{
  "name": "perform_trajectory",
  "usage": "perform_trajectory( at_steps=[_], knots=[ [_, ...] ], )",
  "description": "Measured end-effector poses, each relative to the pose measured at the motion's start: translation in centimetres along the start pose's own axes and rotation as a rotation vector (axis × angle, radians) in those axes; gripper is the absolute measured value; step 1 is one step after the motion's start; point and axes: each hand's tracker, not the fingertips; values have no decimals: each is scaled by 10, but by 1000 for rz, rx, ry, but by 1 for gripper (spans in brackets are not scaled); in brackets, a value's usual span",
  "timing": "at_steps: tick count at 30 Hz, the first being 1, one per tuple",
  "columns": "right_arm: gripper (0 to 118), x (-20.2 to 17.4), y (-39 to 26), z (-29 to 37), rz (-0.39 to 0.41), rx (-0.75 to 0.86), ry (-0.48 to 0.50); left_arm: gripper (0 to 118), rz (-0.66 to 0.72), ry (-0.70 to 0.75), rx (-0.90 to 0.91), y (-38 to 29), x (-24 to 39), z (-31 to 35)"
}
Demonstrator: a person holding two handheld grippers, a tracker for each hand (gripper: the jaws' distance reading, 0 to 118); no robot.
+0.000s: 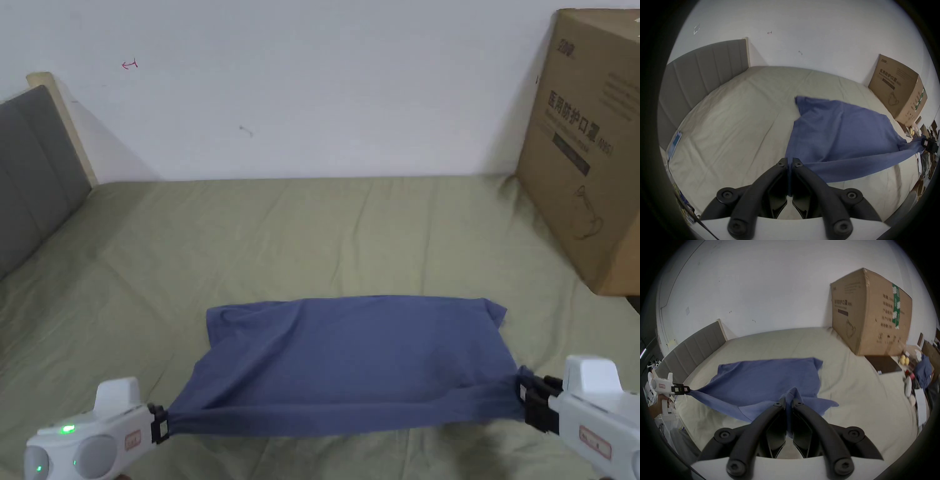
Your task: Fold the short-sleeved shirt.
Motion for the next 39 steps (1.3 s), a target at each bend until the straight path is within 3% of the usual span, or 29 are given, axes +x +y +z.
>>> perform_trajectory(
  at_steps=[8, 14, 21, 24, 26, 28, 32, 39],
  knots=[
    [3, 6, -89, 46, -108, -92, 2, 1, -19, 17, -52, -73, -16, 47],
    [3, 6, -135, 55, -183, -183, -29, 1, -34, 38, -107, -107, -31, 38],
    [4, 5, -162, 23, -185, -342, -131, 2, -17, 57, -174, -127, -21, 35],
    [14, -6, -159, 28, -173, -359, -133, 27, -14, 72, -173, -122, -16, 42],
    [58, -12, -144, 35, -128, -331, -148, 73, 5, 80, -202, -113, -14, 50],
    [95, -17, -125, 45, -83, -267, -163, 110, 29, 58, -198, -104, -10, 63],
    [96, -33, -65, 74, -51, -48, -130, 113, 54, -4, 49, -68, 7, 103],
    [96, -72, 15, 120, 40, 288, -138, 112, -23, -32, 425, -4, 44, 163]
  ],
)
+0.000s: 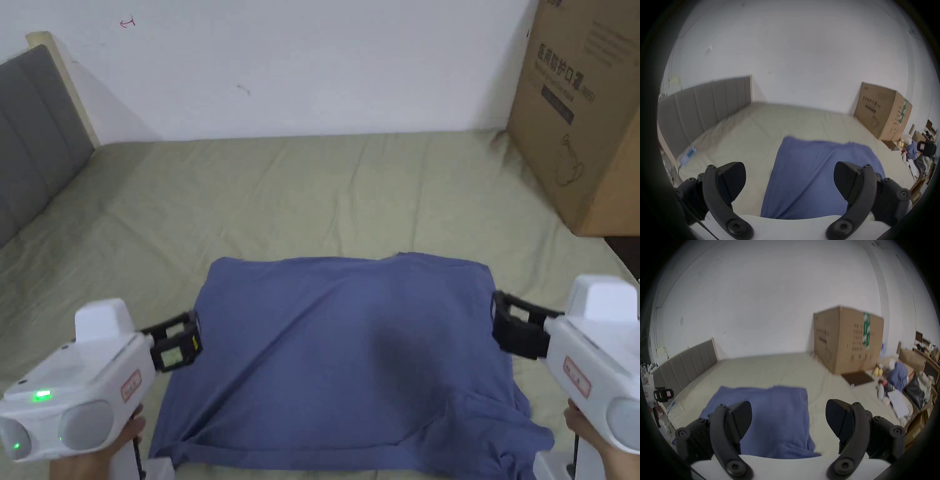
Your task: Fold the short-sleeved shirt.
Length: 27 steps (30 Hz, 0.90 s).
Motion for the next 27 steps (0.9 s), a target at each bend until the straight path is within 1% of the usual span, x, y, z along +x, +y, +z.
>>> perform_trajectory(
  at_steps=[3, 4, 6, 7, 8, 9, 10, 14, 17, 20, 23, 24, 25, 27],
  knots=[
    [95, -12, 15, 9, 30, 97, -36, 107, -42, 3, 127, 17, 17, 6],
    [94, -16, 18, 10, 38, 118, -47, 100, -62, 11, 150, 19, 21, 8],
    [86, -22, 21, 14, 55, 144, -70, 78, -73, 18, 179, 15, 22, 2],
    [73, -24, 22, 14, 57, 147, -67, 58, -70, 10, 173, 15, 23, 2],
    [56, -24, 22, 14, 57, 152, -65, 38, -69, -5, 179, 15, 23, 2],
    [33, -25, 22, 15, 57, 153, -67, 14, -72, -35, 185, 13, 24, 3],
    [0, -26, 21, 15, 58, 154, -69, 0, -69, -41, 189, 11, 27, 1],
    [0, -25, 18, 12, 48, 150, -66, 0, -86, -42, 162, 6, 29, 0],
    [0, -24, 15, 12, 60, 147, -64, 0, -94, -36, 111, -2, 23, -2],
    [0, -21, 12, 12, 45, 133, -52, 0, -89, -10, 2, -16, 8, -11],
    [0, -21, 7, 10, 47, 120, -48, 0, -90, 13, -161, -41, -16, -26],
    [0, -20, 6, 9, 50, 114, -46, 0, -93, 10, -214, -51, -24, -29],
    [0, -20, 5, 8, 51, 109, -44, 0, -89, -6, -227, -59, -32, -29],
    [0, -20, 1, 8, 52, 99, -35, 0, -52, 4, -305, -74, -44, -25]
  ],
)
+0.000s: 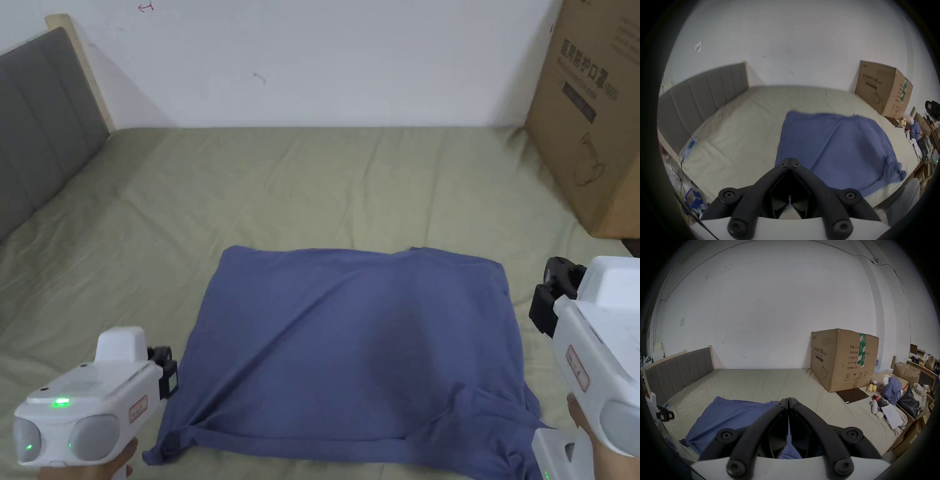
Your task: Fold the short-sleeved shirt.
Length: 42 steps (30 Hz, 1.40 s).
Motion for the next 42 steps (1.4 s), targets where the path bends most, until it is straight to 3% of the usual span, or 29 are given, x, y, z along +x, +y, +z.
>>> perform_trajectory(
  at_steps=[3, 7, 8, 12, 13, 15, 19, 20, 24, 25, 28, 31, 36, 38, 39, 42],
  knots=[
    [0, 0, -4, -2, -1, -17, 3, 10, 54, 6, -132, -16, -9, -5],
    [0, 1, -11, -5, -5, -41, 11, 101, 66, 30, -271, -44, -19, -29],
    [0, 1, -12, -6, -3, -48, 13, 108, 66, 32, -275, -50, -19, -34],
    [0, 3, -20, -7, 8, -83, 9, 105, 62, 47, -290, -64, -16, -46],
    [0, 3, -22, -8, 14, -91, 7, 96, 60, 52, -291, -67, -16, -50],
    [0, 7, -27, -8, 21, -110, 7, 73, 59, 50, -289, -75, -22, -65],
    [0, 13, -38, -7, 21, -144, -15, 14, 114, -71, -324, -77, -24, -73],
    [0, 16, -42, -6, 13, -159, -21, 8, 118, -70, -313, -76, -22, -73],
    [3, 23, -70, -5, -4, -286, -50, 6, 1, -35, -251, -69, -9, -60],
    [18, 24, -78, -5, -3, -338, -37, 5, -4, -36, -244, -67, -7, -58],
    [94, 27, -114, -9, -21, -495, -30, 5, -12, -40, -213, -63, -6, -48],
    [99, 29, -150, -11, -44, -575, -19, 5, -13, -48, -191, -55, -1, -39],
    [98, 23, -181, -17, -27, -700, -20, 5, -10, -63, -170, -48, -2, -34],
    [89, 21, -185, -17, -37, -728, -7, 5, -5, -63, -168, -47, -3, -34],
    [81, 20, -187, -18, -37, -749, 8, 5, -2, -64, -167, -46, -2, -32],
    [18, 29, -200, -28, -20, -762, 36, 5, 6, -65, -170, -45, -1, -33]
  ],
)
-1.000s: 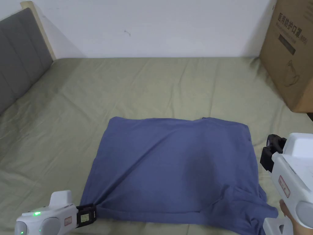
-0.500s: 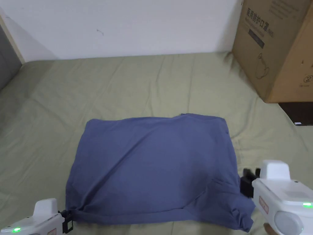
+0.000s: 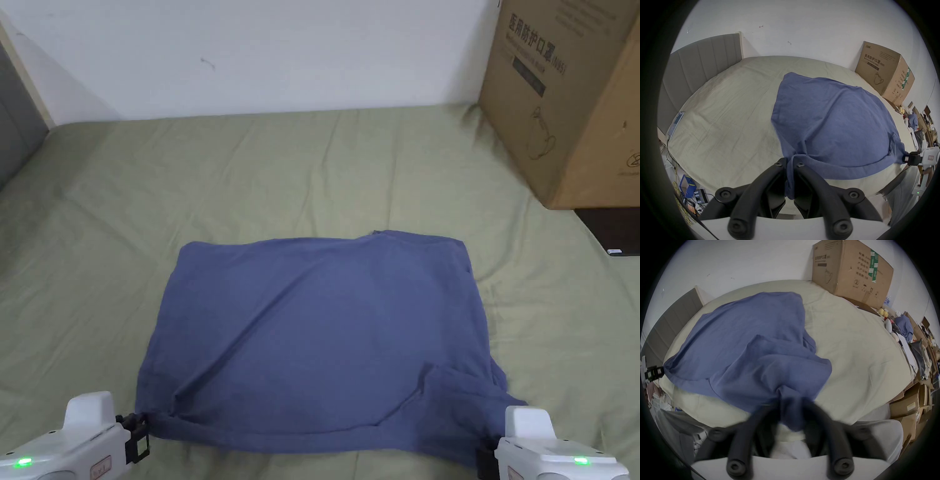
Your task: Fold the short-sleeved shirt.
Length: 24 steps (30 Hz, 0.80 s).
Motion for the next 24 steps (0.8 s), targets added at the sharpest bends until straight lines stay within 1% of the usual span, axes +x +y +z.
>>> perform_trajectory(
  at_steps=[1, 4, 6, 7, 11, 14, 16, 19, 24],
  knots=[
    [5, 1, 0, 0, 7, 2, 12, 5, 3, 1, -1, 2, -2, -4],
    [4, 10, 6, 7, -1, 65, 23, 5, 14, 3, 9, 5, -3, -2],
    [4, 13, 19, 19, 22, 123, 20, 5, 24, 3, 20, 10, -5, 0],
    [4, -1, 28, 36, 28, 153, 22, 5, 30, 1, 28, 15, -6, 1],
    [4, -2, 71, 59, 50, 262, 22, 5, 66, -10, 77, 39, -13, -6],
    [4, -1, 105, 62, 40, 312, 37, 5, 63, -2, 101, 69, -6, -3],
    [4, 4, 128, 52, 43, 316, 40, 5, 61, 6, 107, 86, -4, -10],
    [4, 2, 156, 34, 40, 309, 27, 5, 44, 18, 108, 111, -1, -36],
    [4, 5, 184, -19, 29, 221, -15, 5, 8, 26, 44, 141, 13, -82]
  ],
)
